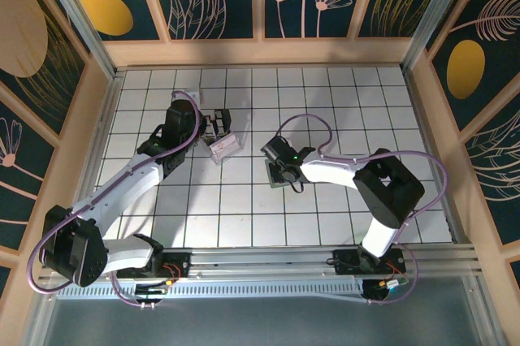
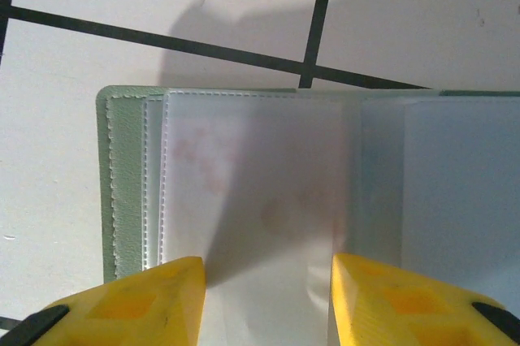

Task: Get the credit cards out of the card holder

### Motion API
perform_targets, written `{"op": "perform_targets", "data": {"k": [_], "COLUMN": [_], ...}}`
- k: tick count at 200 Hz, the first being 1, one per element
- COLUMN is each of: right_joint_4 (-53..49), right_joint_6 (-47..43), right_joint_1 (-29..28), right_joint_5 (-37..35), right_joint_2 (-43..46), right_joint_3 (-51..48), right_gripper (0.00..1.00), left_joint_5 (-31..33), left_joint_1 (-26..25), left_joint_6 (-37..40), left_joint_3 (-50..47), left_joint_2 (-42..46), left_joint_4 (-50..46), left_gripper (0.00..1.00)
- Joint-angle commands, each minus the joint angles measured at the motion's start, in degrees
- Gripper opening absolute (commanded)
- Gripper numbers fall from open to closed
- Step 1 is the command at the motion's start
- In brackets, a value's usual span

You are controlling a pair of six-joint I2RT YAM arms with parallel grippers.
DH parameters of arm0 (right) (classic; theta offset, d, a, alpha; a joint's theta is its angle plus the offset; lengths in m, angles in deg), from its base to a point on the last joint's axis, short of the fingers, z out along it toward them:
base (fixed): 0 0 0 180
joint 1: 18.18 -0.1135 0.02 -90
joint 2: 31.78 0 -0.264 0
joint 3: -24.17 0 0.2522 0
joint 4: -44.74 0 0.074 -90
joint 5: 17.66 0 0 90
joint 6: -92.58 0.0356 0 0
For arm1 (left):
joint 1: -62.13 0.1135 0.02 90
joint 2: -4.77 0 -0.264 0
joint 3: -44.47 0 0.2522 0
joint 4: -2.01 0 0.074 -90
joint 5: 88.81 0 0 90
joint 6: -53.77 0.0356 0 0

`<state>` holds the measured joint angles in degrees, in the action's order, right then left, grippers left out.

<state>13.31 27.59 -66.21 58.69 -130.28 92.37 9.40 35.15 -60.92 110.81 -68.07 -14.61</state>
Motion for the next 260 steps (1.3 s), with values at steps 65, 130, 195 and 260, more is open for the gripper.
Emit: {"op": "perform_targets", "data": {"k": [65,130,195,260], "right_joint_4": [-1.3,-0.7,-1.0,0.2], "right_joint_6": [1.2,1.4,1.9,2.0], "right_joint_1": [-0.4,-0.9,-1.0,-0.4], "right_joint_5": [0.9,3.6,4.1,4.2], "right_joint_2": [4.2,2.4,0.9,-0.6], "right_joint_3": [0.5,-0.5,-2.0,-3.4], "right_gripper": [0.46,0.49,0.51,0.46], "left_joint_5": [4.2,6.6,6.3,5.4], "left_joint_1": [-3.5,-5.0,-5.0,-5.1], "left_joint_6": [-0.9,-1.0,-1.0,-0.9], "left_joint_3": [-0.5,0.5,1.2,1.4], "left_joint_2": [1.8,0.2,-0.7,-1.3], "left_joint_4": [2.9,2.9,2.4,2.4], "left_gripper": [0.99,0.99,0.99,0.99]}}
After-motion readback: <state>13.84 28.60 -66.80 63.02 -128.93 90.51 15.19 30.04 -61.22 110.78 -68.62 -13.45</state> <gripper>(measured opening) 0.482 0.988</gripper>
